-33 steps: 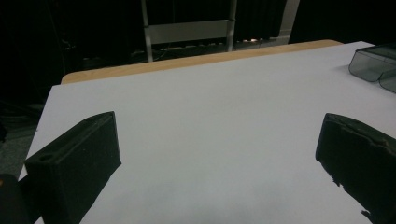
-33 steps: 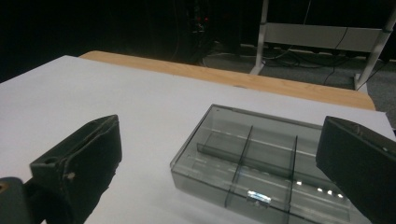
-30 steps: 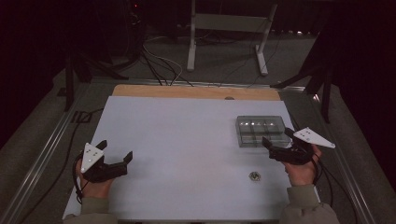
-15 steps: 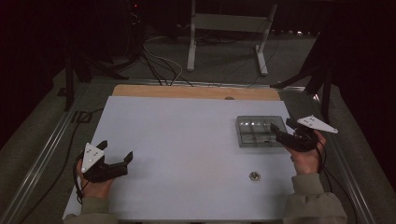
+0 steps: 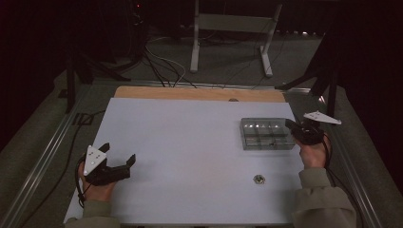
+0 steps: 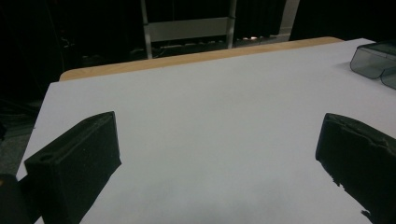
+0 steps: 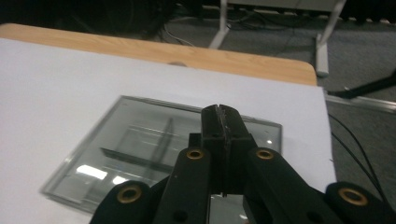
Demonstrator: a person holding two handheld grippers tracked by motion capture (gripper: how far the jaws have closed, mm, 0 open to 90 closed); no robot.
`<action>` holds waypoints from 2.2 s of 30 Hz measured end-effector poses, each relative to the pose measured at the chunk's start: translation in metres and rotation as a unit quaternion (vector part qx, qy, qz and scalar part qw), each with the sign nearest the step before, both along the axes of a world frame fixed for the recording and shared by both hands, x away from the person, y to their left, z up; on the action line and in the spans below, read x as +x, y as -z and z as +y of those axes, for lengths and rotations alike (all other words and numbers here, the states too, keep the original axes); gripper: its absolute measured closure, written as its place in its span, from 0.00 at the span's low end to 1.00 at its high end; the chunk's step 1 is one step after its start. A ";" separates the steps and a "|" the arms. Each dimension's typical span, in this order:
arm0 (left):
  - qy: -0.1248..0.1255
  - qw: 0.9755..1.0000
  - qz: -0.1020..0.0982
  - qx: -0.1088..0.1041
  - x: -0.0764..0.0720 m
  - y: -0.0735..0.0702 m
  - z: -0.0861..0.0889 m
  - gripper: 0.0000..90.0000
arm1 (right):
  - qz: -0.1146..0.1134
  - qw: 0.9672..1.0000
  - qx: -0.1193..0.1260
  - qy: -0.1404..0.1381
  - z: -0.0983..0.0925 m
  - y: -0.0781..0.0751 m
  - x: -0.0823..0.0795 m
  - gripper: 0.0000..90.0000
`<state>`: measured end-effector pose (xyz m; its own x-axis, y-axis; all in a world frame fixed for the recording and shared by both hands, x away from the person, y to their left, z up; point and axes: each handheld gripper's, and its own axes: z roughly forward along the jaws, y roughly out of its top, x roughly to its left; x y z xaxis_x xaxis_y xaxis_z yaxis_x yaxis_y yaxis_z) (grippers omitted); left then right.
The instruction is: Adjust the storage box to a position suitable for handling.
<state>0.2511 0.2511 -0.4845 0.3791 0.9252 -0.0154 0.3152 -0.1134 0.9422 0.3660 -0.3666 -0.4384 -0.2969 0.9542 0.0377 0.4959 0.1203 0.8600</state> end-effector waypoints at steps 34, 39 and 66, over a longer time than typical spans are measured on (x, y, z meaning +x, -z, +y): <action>0.003 1.000 0.003 0.007 0.002 0.002 -0.002 0.00 | 0.091 0.992 0.004 0.088 -0.043 0.054 0.053 1.00; 0.003 1.000 0.005 0.008 0.002 0.003 -0.003 0.00 | 0.100 0.991 0.015 0.083 -0.045 0.058 0.059 1.00; 0.004 1.000 0.005 0.012 0.002 0.003 -0.004 0.00 | 0.103 0.994 0.029 0.004 -0.014 0.061 0.062 1.00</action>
<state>0.2533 0.2473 -0.4875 0.3866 0.9223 0.0018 0.3244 -0.1378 0.9358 0.4282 -0.3807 -0.4996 -0.2688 0.9511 0.1519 0.6635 0.0685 0.7450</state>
